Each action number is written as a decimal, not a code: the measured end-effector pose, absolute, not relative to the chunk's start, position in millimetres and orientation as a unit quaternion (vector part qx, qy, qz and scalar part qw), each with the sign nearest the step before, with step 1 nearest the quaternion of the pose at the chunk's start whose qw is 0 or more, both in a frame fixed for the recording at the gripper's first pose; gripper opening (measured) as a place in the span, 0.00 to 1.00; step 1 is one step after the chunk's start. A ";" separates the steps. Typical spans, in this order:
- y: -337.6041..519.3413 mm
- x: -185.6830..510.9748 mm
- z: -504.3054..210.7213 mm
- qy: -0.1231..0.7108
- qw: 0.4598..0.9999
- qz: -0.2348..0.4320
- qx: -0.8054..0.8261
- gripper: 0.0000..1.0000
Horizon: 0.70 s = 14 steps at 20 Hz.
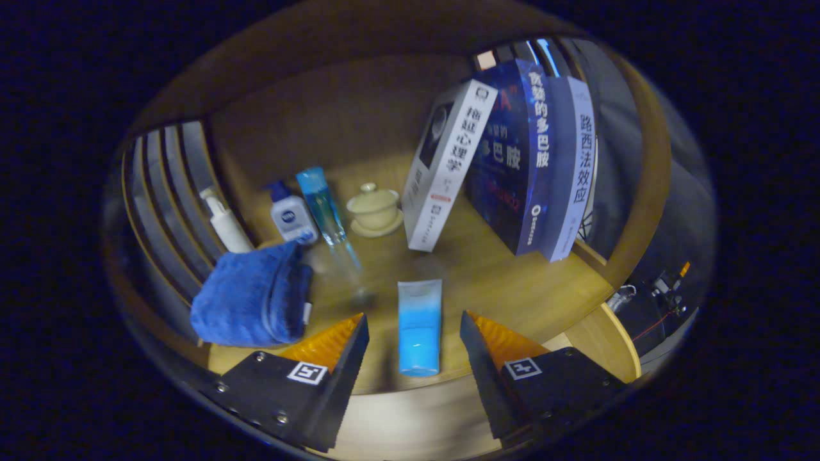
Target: Pull open the drawer, take out the items inside it, and place them on the countertop above the cabinet.
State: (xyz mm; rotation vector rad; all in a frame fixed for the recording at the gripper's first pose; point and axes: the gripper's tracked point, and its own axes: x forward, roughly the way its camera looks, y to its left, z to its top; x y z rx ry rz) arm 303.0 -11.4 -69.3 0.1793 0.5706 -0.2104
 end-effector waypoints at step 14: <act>-13.0 106.7 -14.8 0.067 0.988 -0.125 0.060 0.86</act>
